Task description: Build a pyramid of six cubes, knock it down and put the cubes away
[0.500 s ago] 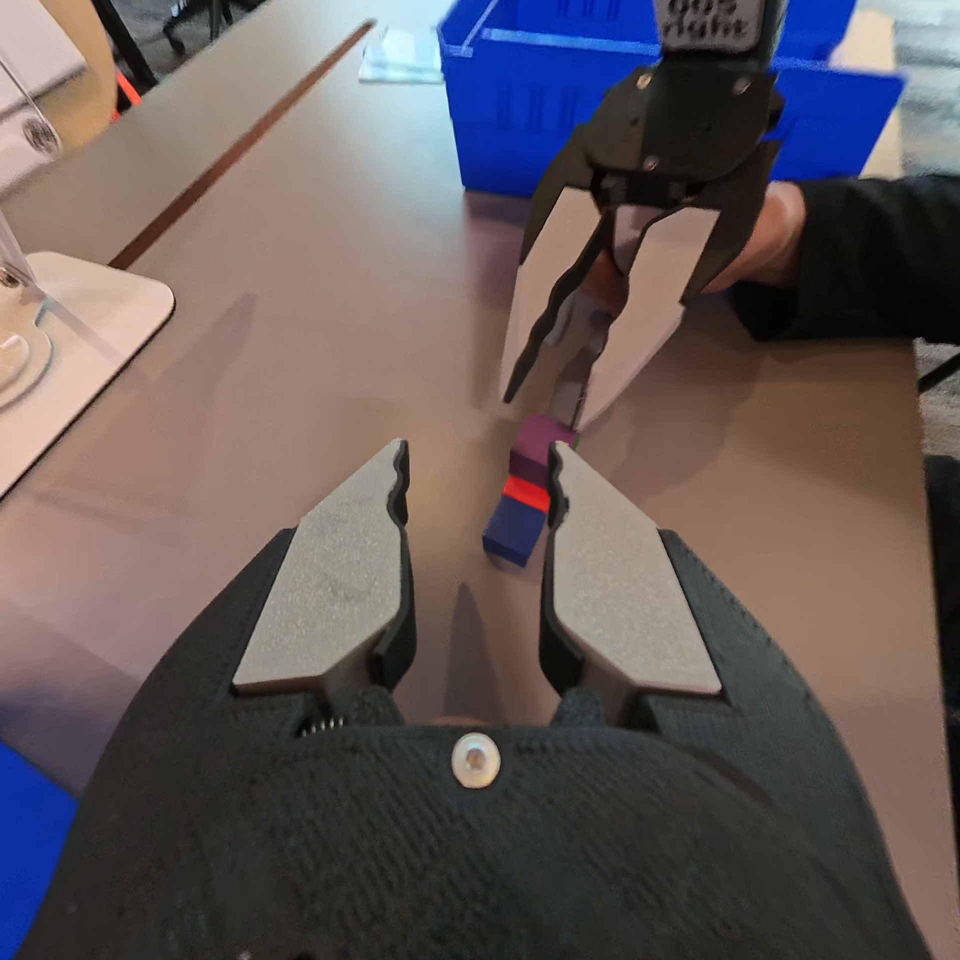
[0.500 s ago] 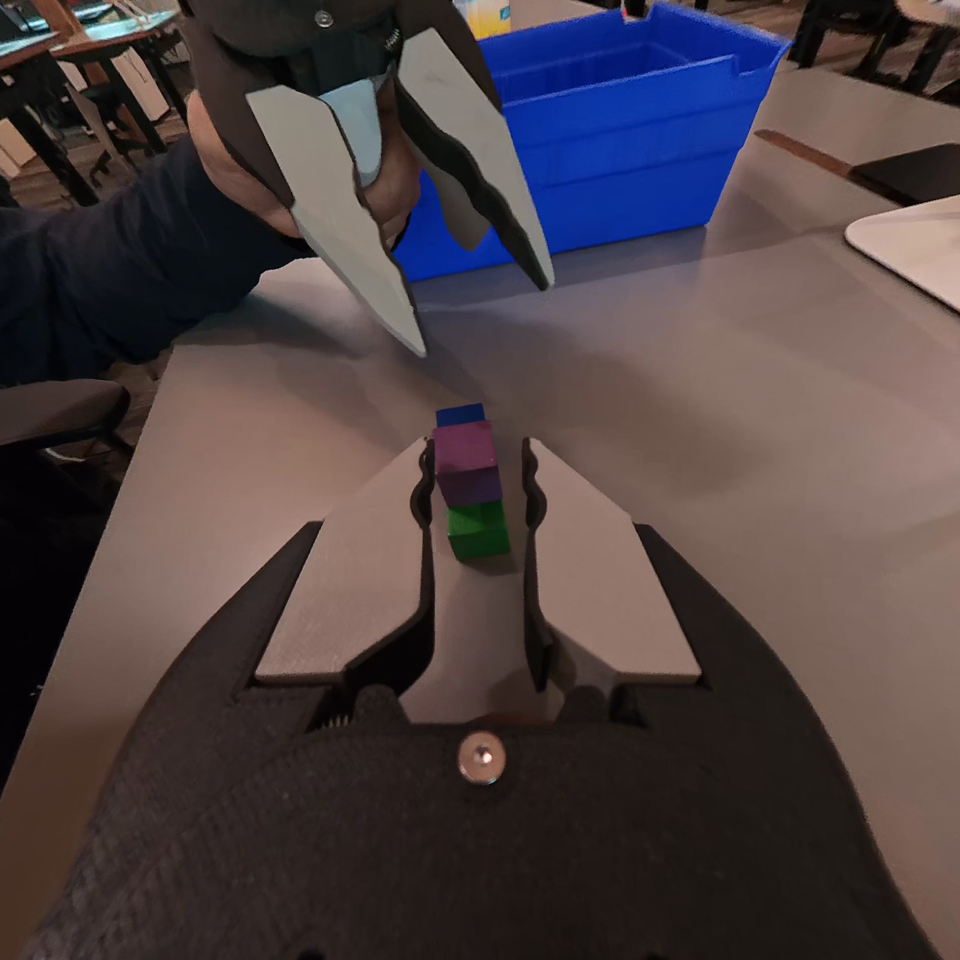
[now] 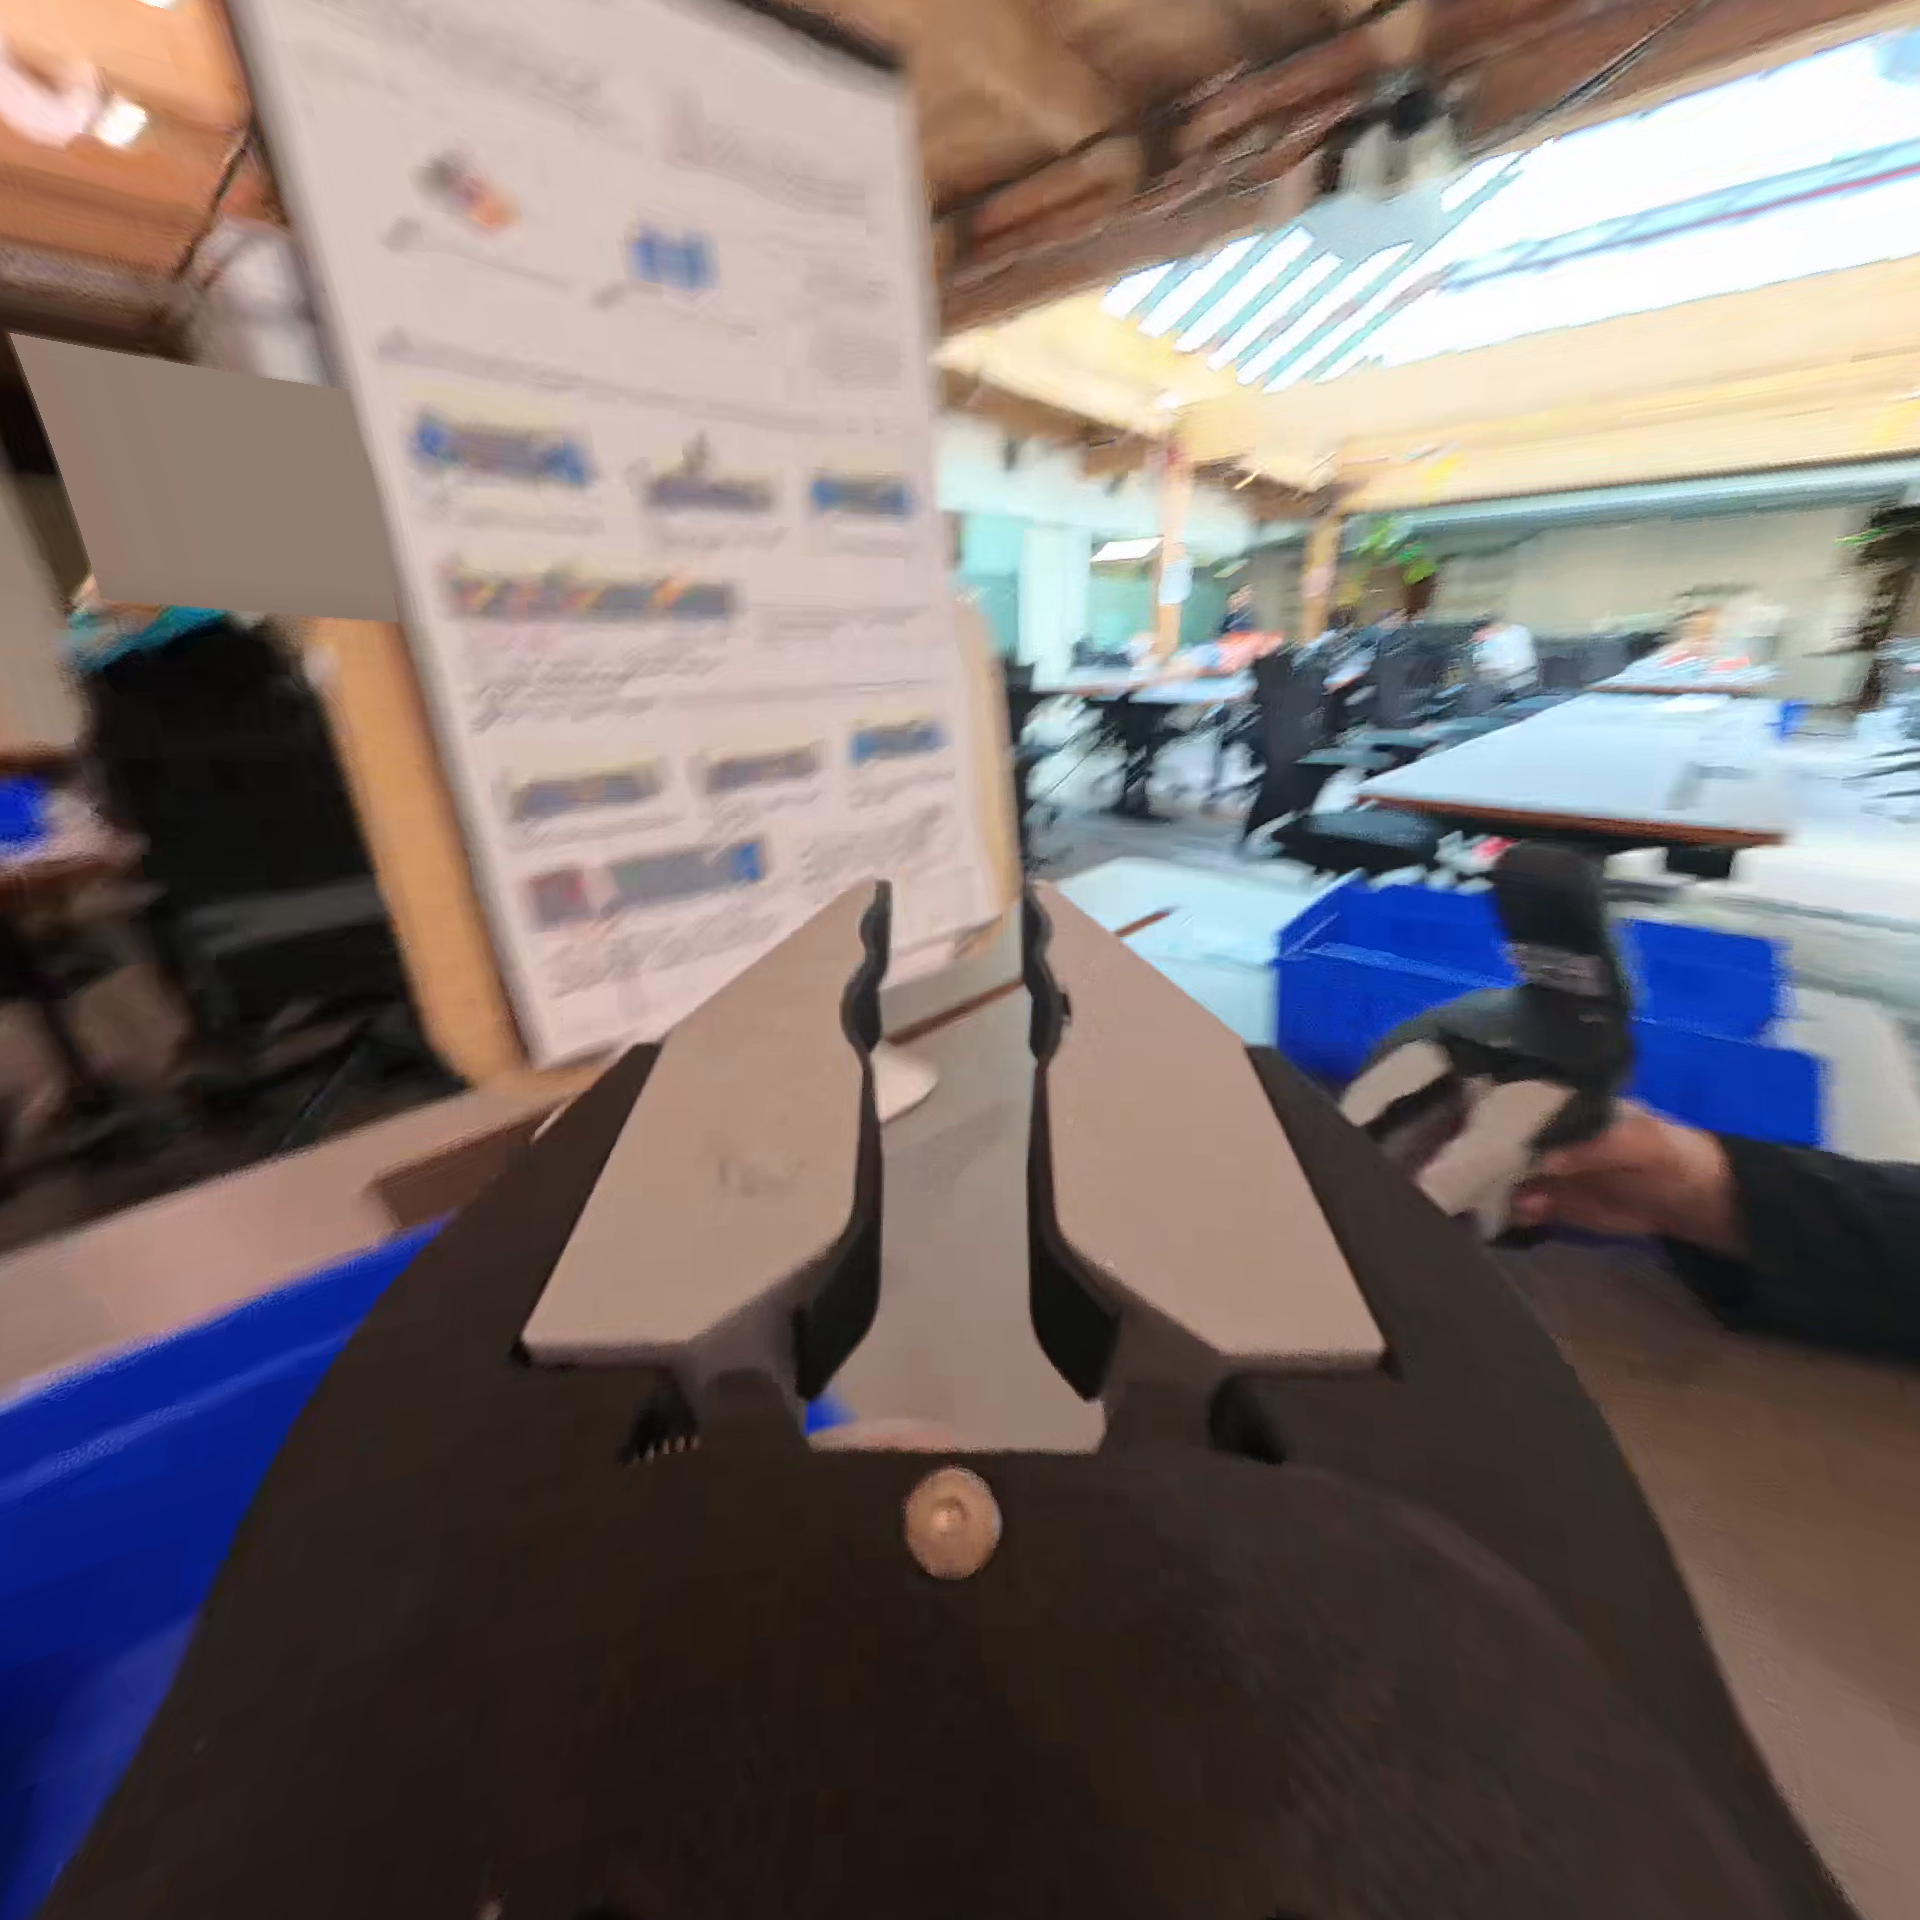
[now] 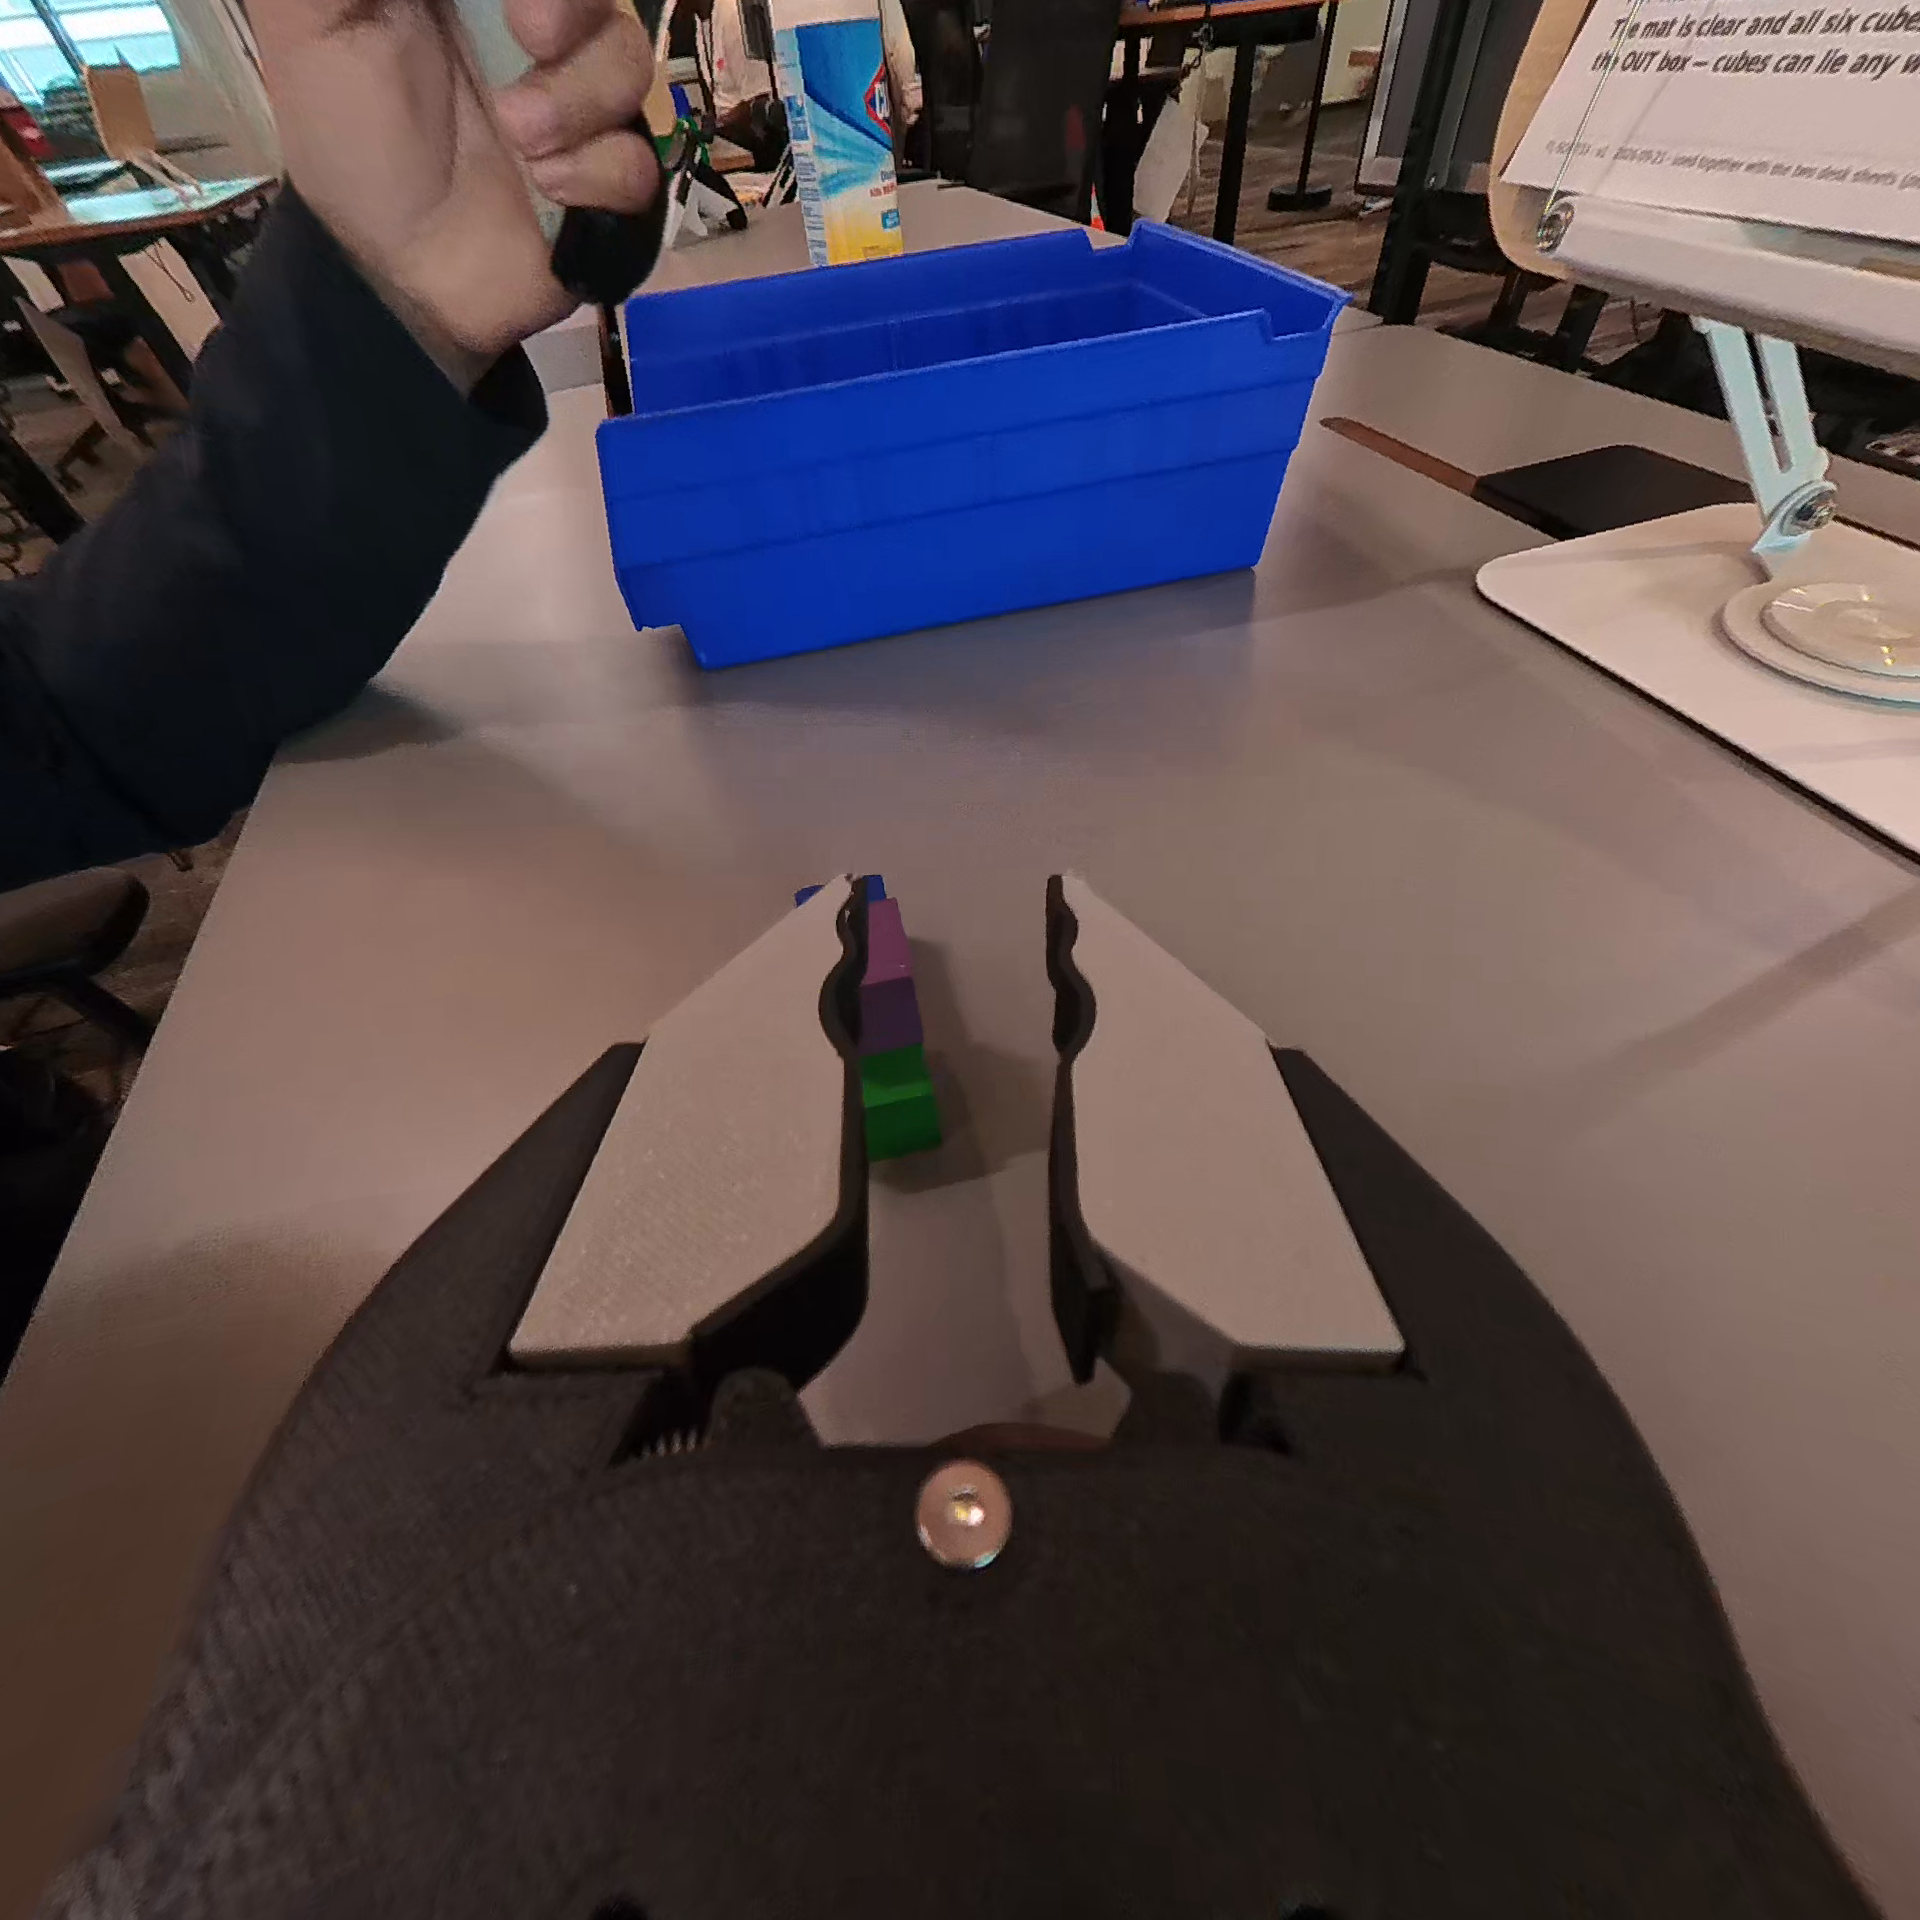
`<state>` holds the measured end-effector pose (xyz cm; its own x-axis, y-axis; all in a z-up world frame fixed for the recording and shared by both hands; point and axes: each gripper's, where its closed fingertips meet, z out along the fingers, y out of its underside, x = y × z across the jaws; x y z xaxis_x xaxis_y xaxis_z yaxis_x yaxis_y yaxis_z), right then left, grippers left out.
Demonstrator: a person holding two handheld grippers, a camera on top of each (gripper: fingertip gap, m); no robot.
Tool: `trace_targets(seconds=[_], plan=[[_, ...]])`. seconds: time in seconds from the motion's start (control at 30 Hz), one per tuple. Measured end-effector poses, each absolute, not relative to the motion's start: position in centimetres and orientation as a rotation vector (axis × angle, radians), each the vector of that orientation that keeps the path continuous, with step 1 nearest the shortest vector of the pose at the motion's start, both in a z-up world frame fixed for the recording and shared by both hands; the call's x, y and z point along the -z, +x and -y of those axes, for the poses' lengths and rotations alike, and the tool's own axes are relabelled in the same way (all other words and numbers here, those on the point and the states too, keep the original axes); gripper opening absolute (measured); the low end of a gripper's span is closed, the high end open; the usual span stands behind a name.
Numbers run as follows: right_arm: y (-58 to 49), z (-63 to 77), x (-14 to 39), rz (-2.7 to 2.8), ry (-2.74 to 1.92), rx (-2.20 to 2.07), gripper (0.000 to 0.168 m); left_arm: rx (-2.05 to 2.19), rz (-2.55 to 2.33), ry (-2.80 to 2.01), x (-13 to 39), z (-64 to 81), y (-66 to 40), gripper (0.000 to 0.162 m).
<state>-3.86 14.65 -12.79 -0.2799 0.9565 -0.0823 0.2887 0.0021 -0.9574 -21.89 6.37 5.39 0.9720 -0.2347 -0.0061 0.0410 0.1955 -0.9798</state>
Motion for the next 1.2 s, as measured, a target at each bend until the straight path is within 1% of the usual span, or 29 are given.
trace_targets(seconds=[0.07,0.1,0.17,0.27,0.33,0.43,0.6,0.9,0.97,1.0,1.03,1.07,1.2], plan=[[-3.9,-14.6,13.2,1.639,-1.312,-1.299,0.032,0.139,-0.049,-1.554,-2.0,-7.4,-25.7,0.043],[-4.0,-14.6,13.4,1.645,-1.317,-1.297,0.033,0.117,0.015,-1.666,0.2,-7.9,-27.4,0.049],[-4.0,-14.5,13.6,1.655,-1.324,-1.292,0.033,0.026,0.122,-1.89,4.6,-8.2,-30.5,0.05],[-4.0,-14.5,13.7,1.655,-1.32,-1.284,0.034,-0.064,0.178,-2.058,8.9,-8.4,-32.8,0.052],[-4.0,-14.5,13.6,1.651,-1.321,-1.287,0.033,0.059,0.194,-2.122,11.1,-9.0,-32.0,0.054],[-3.9,-14.5,13.6,1.647,-1.323,-1.288,0.033,0.185,0.193,-2.243,13.9,-9.4,-30.9,0.062],[-3.9,-14.3,13.6,1.651,-1.323,-1.293,0.033,0.169,0.176,-2.307,15.8,-9.8,-30.7,0.058],[-4.0,-14.0,13.8,1.669,-1.323,-1.288,0.034,0.002,0.148,-2.453,19.1,-9.8,-31.8,0.064],[-4.0,-14.0,13.8,1.669,-1.323,-1.288,0.034,0.032,0.167,-2.447,19.2,-10.0,-31.8,0.061],[-4.0,-14.0,13.8,1.67,-1.323,-1.288,0.034,0.043,0.165,-2.444,19.1,-10.0,-31.7,0.055],[-4.0,-14.0,13.8,1.67,-1.322,-1.288,0.034,0.055,0.153,-2.438,19.0,-10.0,-31.5,0.038],[-4.0,-13.9,13.8,1.67,-1.322,-1.288,0.033,0.03,0.152,-2.434,18.9,-10.0,-31.8,0.036],[-4.0,-13.9,13.9,1.675,-1.323,-1.284,0.034,-0.026,0.165,-2.407,18.3,-10.0,-32.7,0.036]])
